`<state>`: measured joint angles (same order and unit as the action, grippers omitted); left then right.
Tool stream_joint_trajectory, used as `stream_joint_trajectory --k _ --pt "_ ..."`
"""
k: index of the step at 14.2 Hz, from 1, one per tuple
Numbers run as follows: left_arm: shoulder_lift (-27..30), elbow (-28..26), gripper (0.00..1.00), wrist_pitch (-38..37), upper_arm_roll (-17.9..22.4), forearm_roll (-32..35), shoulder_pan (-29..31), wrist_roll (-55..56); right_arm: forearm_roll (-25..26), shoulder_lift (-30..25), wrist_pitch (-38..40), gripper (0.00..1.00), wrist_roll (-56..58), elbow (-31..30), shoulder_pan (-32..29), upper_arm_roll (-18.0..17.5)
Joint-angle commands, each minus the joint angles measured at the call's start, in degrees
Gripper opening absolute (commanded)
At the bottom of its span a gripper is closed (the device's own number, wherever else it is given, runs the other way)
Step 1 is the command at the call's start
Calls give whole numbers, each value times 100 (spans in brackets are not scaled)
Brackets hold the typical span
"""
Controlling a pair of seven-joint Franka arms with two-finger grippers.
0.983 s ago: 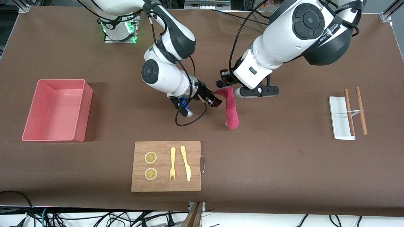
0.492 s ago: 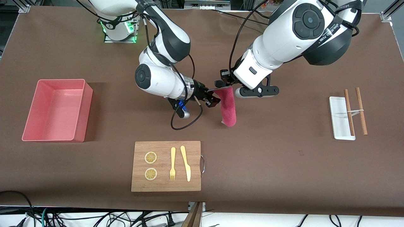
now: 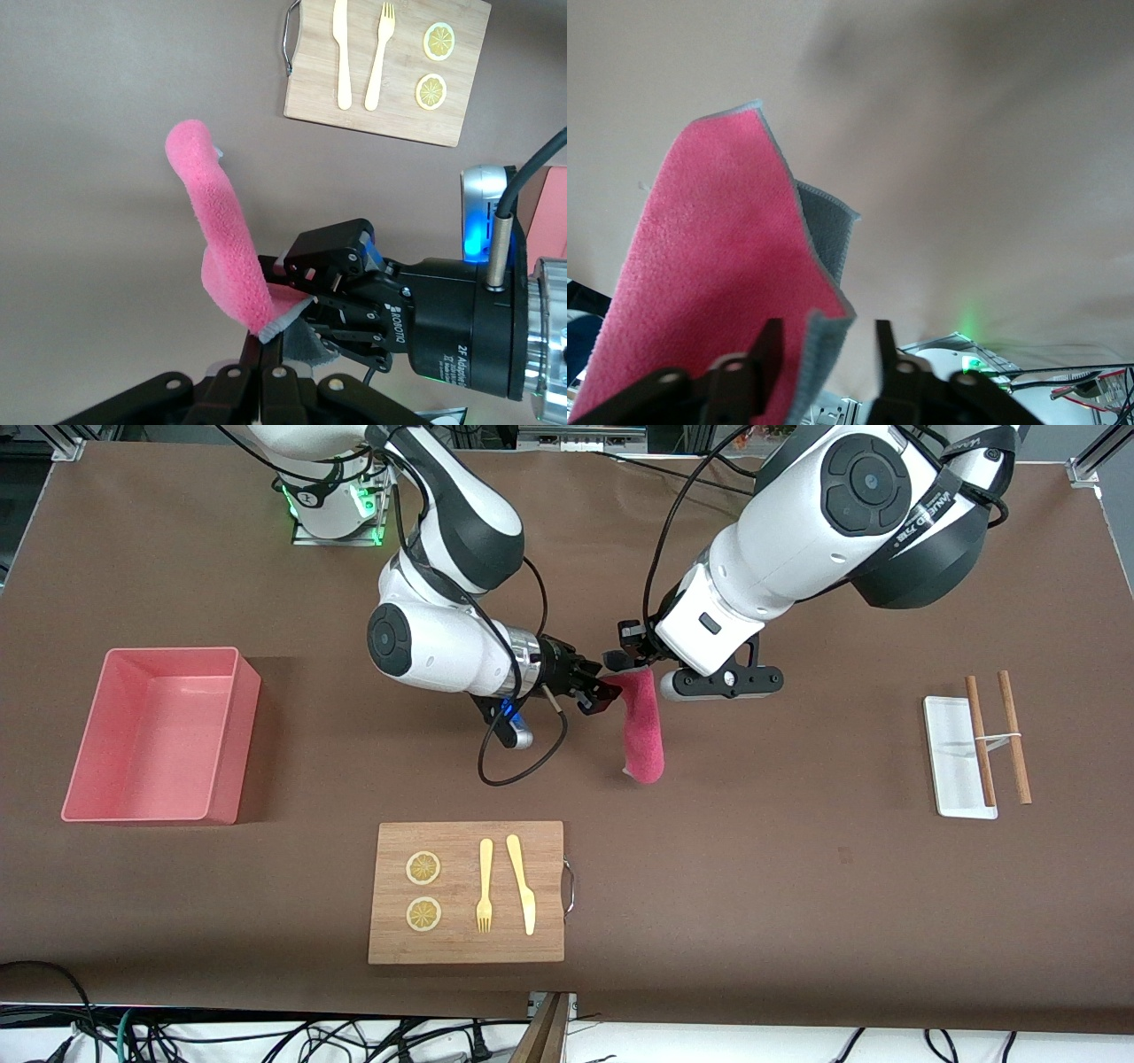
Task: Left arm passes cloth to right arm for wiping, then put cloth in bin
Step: 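Open the left gripper and pull the cloth away with the right gripper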
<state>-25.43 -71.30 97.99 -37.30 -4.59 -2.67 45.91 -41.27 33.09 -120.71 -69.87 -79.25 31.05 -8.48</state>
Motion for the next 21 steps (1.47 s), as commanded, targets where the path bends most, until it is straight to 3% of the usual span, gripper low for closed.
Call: stream_joint_trajectory --k 1,6,12,13,14,15,18,21 --pt "-103 195 0 -43 47 -51 -94 67 -135 -57 109 0 -9 6 -55 -31" --pt "-103 195 0 -43 38 -51 -94 67 -74 -66 144 0 131 6 -212 -4" --pt "-94 195 0 -43 30 -7 -94 154 40 -171 1214 0 1106 181 -810 22" --pt "-94 195 23 -43 29 2 -94 164 110 -171 1399 0 1177 303 -880 22" --pt "-94 187 81 -43 29 11 -94 164 198 -171 1506 0 1186 339 -890 22" --pt "-85 178 100 -43 21 46 -94 164 303 -171 1524 0 1213 348 -890 22" --pt "-76 178 100 -43 21 81 -129 164 462 -171 1725 0 1511 348 -1012 22" --pt "-59 178 100 -43 21 81 -129 164 1198 -171 2680 0 2352 340 -1267 31"
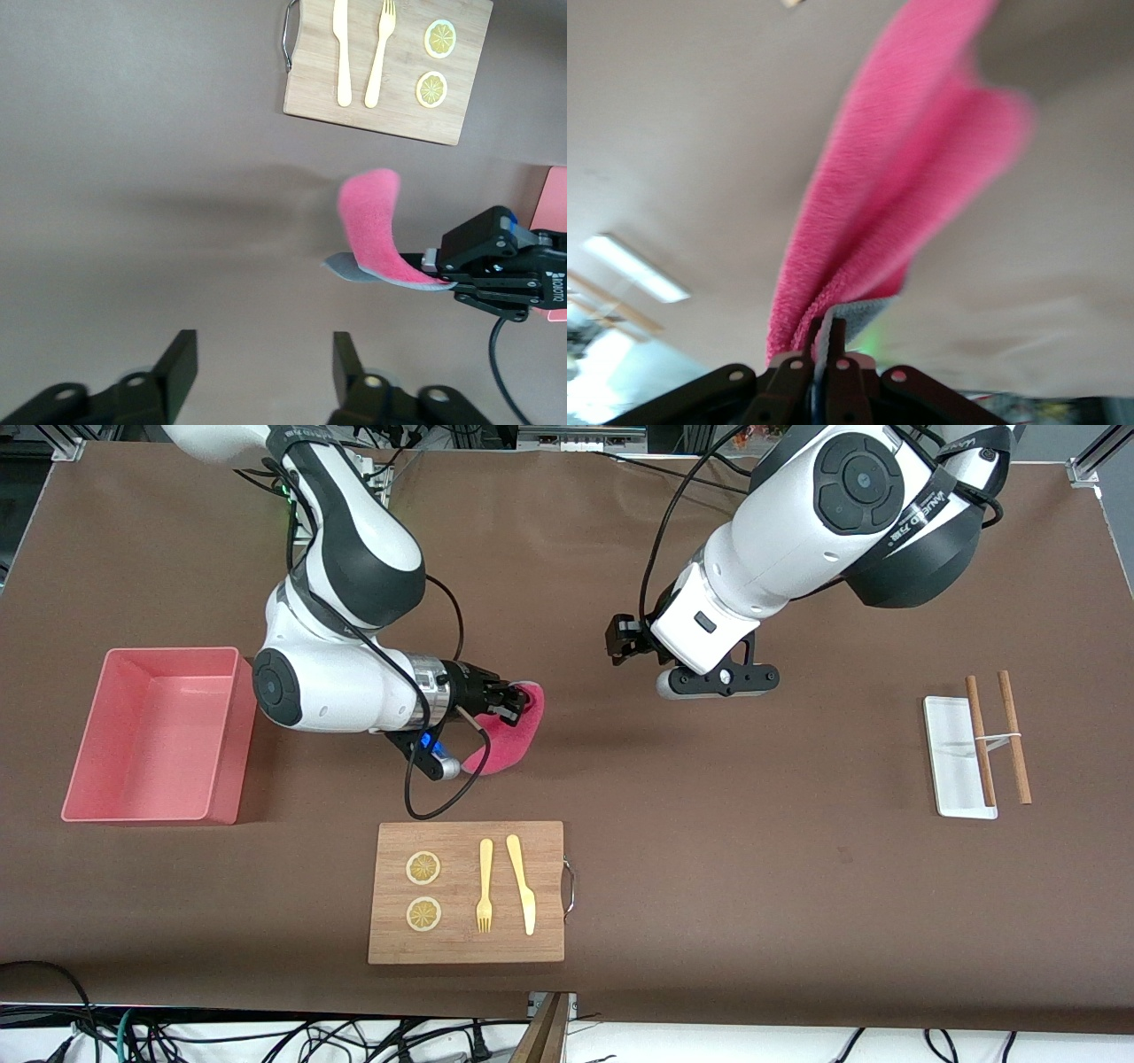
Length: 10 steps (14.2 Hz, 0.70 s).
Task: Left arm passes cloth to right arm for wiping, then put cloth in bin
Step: 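Open the left gripper and pull the cloth away with the right gripper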
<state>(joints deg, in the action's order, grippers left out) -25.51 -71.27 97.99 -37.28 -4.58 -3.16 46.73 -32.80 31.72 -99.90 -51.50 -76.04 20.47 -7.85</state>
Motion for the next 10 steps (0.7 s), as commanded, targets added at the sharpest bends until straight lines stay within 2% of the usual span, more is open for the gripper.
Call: stream_joint_trajectory --k 1,4,7,9,10 --pt "-51 175 100 -43 19 89 -80 91 614 -34 977 0 858 11 -279 -6" --pt "-33 175 100 -52 19 98 -71 91 1458 -34 1787 0 1606 -77 -298 265" --pt "-33 175 100 -61 28 168 -71 82 2048 -52 2552 0 2398 -261 -298 582" --pt "-33 175 100 -70 19 221 -71 82 2487 -200 2773 0 2801 -577 -306 688" --pt "-24 175 100 -78 19 221 -71 82 2698 -288 2817 0 3187 -744 -307 854"
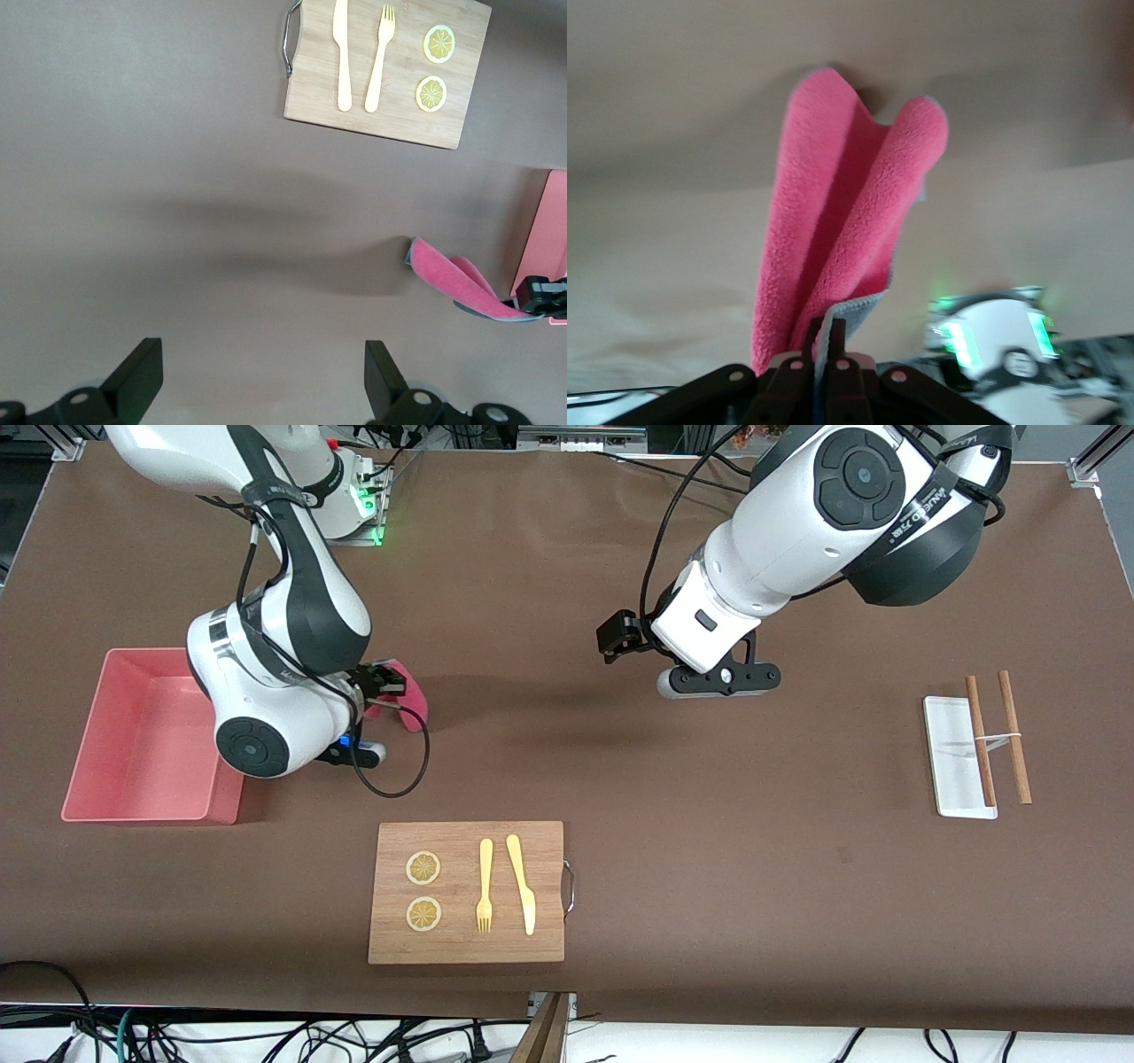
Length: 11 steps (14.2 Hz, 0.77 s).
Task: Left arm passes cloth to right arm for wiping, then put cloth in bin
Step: 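Carry the cloth with the right gripper toward the pink bin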
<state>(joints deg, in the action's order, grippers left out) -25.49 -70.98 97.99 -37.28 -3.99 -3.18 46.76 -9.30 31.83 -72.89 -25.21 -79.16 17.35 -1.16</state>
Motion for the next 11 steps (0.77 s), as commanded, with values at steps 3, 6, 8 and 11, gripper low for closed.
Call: stream_joint_trajectory --k 3,6,8,11 --pt "-9 146 100 -104 19 257 -68 70 535 -388 -75 0 2122 -601 6 818" --pt "96 146 100 -507 -8 801 -77 26 -7 -379 -707 0 1515 -566 251 591" --pt "167 155 100 -824 -8 1004 -42 9 -256 -362 -885 0 661 -522 444 355" --pt "263 155 100 -1027 27 1023 11 -281 -309 -379 -833 0 -290 -259 551 -24"
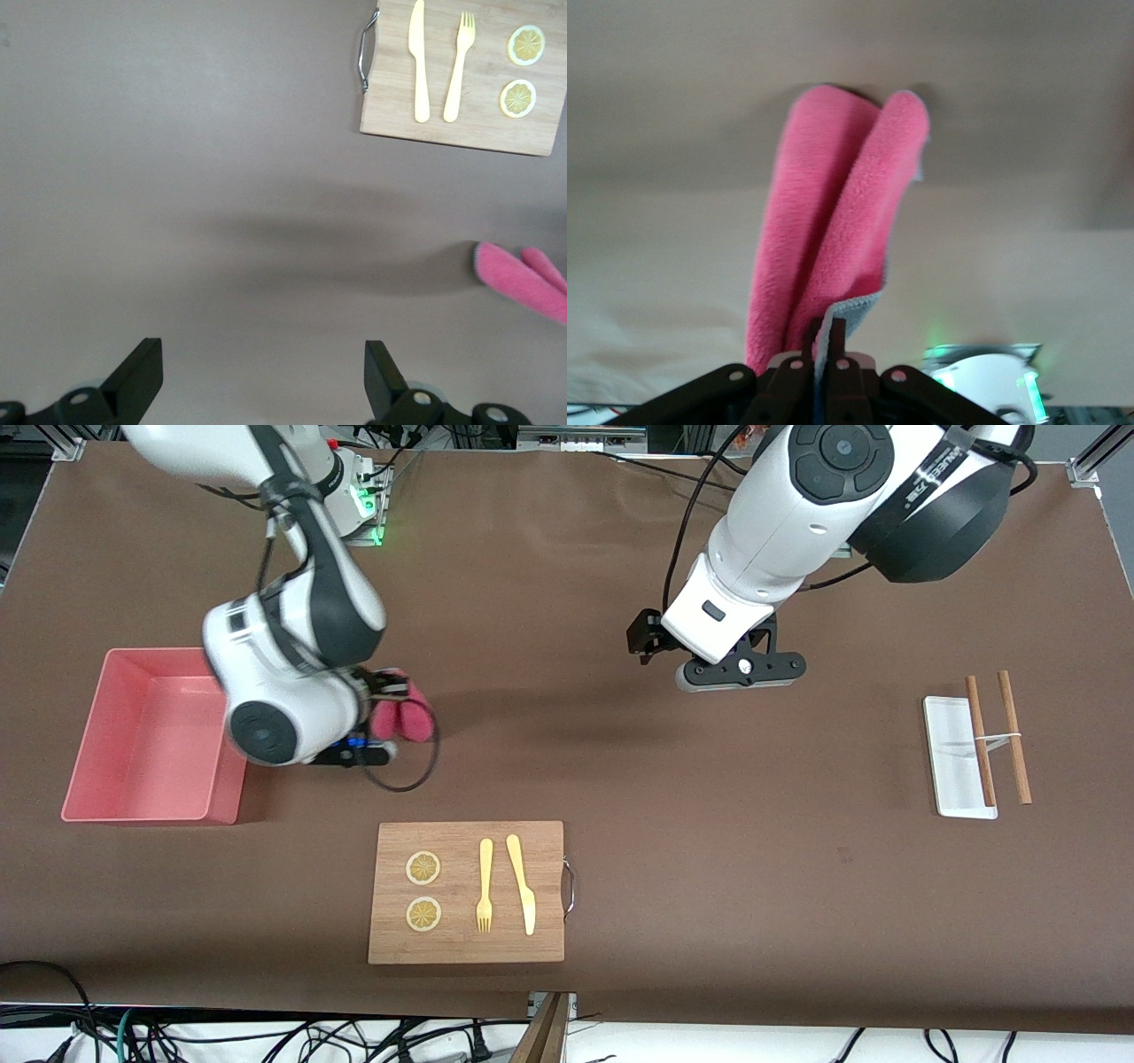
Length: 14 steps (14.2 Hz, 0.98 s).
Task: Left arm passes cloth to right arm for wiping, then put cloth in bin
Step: 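Carry the cloth with the right gripper toward the pink bin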
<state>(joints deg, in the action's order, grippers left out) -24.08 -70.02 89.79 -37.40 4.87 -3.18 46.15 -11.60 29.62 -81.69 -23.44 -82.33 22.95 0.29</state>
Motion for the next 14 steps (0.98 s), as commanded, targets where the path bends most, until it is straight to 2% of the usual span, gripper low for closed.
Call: stream_joint_trajectory --k 1,4,7,9,12,13,14 --pt "132 58 100 -216 39 137 19 -220 -80 -228 126 0 -460 103 -19 -196" --pt "140 58 100 -216 39 137 19 -220 121 -562 978 0 108 103 -168 4" --pt "140 58 100 -225 48 137 37 -246 507 -589 1164 0 1504 86 -186 777" --pt "149 58 100 -234 101 146 45 -369 641 -484 1050 0 2350 86 -264 1121" --pt "193 67 100 -462 110 427 63 -544 580 -309 594 0 2380 77 -292 1122" --pt "646 -359 100 -201 292 349 176 -919 553 -238 401 0 2284 86 -257 1087" --pt "833 -738 100 -120 373 296 221 -1149 544 -203 251 0 2013 86 -195 991"
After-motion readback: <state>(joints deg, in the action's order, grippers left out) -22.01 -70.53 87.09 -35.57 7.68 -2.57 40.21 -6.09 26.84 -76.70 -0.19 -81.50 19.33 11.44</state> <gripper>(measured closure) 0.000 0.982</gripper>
